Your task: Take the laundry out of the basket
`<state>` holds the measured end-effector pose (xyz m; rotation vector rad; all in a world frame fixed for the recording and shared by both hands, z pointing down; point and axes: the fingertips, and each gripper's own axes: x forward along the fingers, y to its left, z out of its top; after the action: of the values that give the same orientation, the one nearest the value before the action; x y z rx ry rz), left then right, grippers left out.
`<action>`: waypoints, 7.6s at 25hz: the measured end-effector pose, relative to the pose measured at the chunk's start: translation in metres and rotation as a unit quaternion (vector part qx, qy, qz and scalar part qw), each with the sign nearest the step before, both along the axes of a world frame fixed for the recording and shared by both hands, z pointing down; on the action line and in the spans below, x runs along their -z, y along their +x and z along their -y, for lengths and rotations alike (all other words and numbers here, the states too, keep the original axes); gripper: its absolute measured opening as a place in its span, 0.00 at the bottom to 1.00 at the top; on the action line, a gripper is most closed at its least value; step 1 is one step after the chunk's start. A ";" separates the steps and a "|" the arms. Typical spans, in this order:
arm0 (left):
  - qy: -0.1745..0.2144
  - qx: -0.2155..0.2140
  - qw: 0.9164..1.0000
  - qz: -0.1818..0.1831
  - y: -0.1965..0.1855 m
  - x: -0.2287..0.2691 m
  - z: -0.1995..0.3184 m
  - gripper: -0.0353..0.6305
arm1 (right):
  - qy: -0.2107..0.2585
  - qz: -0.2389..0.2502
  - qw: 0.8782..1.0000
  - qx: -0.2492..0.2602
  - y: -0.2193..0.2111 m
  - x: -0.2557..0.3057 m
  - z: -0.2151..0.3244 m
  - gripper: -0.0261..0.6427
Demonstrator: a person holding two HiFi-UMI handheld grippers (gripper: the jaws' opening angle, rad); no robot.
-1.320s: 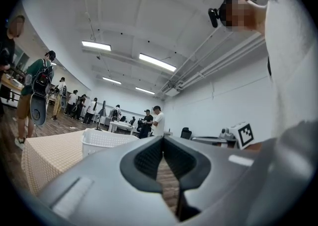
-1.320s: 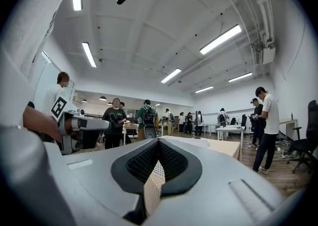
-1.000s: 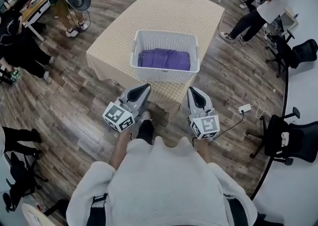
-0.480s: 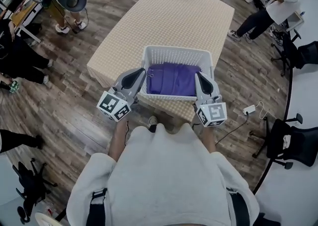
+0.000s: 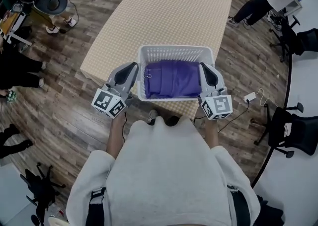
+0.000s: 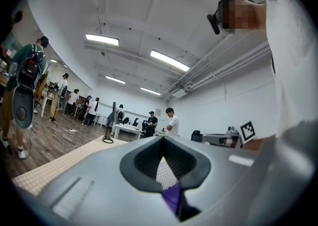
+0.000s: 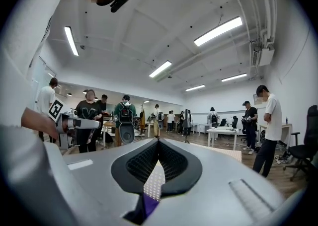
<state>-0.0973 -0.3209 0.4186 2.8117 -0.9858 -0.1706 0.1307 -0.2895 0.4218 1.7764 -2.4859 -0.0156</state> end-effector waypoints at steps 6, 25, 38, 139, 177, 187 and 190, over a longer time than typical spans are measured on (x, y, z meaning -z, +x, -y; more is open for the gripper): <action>-0.006 0.026 1.000 0.012 0.005 -0.006 -0.002 0.07 | -0.027 0.012 0.999 0.043 0.000 -0.012 0.008 0.04; -0.072 0.099 0.991 0.045 -0.024 -0.073 0.028 0.07 | -0.154 -0.054 0.978 0.128 -0.029 -0.085 0.055 0.04; -0.077 0.104 0.991 0.019 -0.034 -0.076 0.037 0.07 | -0.345 -0.493 0.732 0.320 -0.044 -0.244 0.018 0.28; -0.009 0.055 0.991 -0.118 -0.032 0.010 0.013 0.07 | -0.023 -0.183 0.983 -0.014 -0.034 0.009 0.039 0.18; 0.036 0.020 0.993 -0.115 0.035 0.024 -0.324 0.07 | 0.059 0.061 0.996 0.022 0.028 0.060 -0.338 0.16; 0.041 0.013 0.993 -0.114 0.058 0.031 -0.447 0.07 | 0.048 0.076 0.995 0.038 0.039 0.056 -0.462 0.16; 0.058 0.013 0.991 -0.119 0.058 0.044 -0.454 0.07 | 0.065 0.066 0.995 0.046 0.037 0.071 -0.468 0.16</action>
<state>-0.0392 0.1331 0.3746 2.7943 -0.9851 -0.5701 0.1677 0.1782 0.3511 1.7638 -2.7164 -0.0697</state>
